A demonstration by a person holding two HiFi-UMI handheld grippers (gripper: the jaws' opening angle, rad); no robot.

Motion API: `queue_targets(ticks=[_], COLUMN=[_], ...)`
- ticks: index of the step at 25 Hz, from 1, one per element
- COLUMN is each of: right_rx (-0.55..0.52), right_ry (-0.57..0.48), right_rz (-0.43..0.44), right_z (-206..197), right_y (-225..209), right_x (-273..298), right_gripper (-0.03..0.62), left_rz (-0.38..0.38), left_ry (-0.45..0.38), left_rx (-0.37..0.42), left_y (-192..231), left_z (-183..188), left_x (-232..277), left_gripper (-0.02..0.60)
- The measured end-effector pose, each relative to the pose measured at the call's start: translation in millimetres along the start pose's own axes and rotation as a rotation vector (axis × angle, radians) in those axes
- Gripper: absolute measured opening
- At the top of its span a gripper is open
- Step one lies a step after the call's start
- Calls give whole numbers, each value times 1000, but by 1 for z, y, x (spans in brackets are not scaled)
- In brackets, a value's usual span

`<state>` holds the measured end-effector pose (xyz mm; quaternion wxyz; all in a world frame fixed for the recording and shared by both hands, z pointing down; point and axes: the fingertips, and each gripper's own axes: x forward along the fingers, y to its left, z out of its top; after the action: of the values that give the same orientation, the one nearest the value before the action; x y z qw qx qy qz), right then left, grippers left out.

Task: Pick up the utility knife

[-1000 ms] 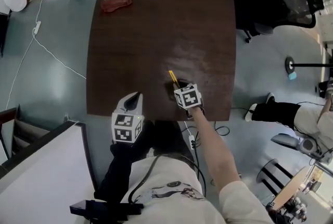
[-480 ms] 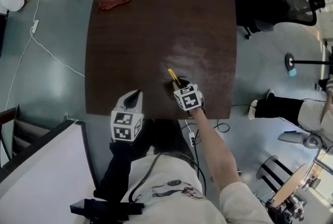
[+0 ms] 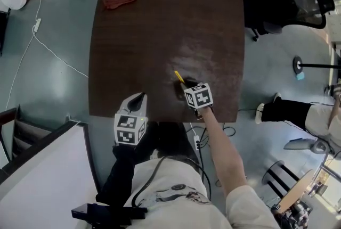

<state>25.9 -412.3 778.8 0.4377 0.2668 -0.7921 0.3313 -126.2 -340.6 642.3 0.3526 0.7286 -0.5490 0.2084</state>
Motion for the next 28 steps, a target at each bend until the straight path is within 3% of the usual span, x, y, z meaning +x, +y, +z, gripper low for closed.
queue_targets(ticks=[5,11,15,18,24,28], right_rx=[-28,-192,-100,-14,46,58], right_ry=[4,35,11,-110,-455,-606], right_rz=[-36,-192,-196,-200,-207,-258], right_z=[-3,-4,-2,9,57,62], right_y=[1,8,4,-1,29,58], right_x=[2,5,7,-15,-112,-176], right_gripper=[54,48,48,48,48,48], left_rz=[1,5,7,4,8,9], left_ry=[3,9,1,-27,-137,-209], left_rx=[-1,-5,1,13,43,84], left_y=[0,3,2,2,6,9], left_z=[0,-2,1,8,39,49], left_x=[-3,-2,-2,-7,-29,-59], left_gripper=[-2,-2,-2,-2,-2,-2])
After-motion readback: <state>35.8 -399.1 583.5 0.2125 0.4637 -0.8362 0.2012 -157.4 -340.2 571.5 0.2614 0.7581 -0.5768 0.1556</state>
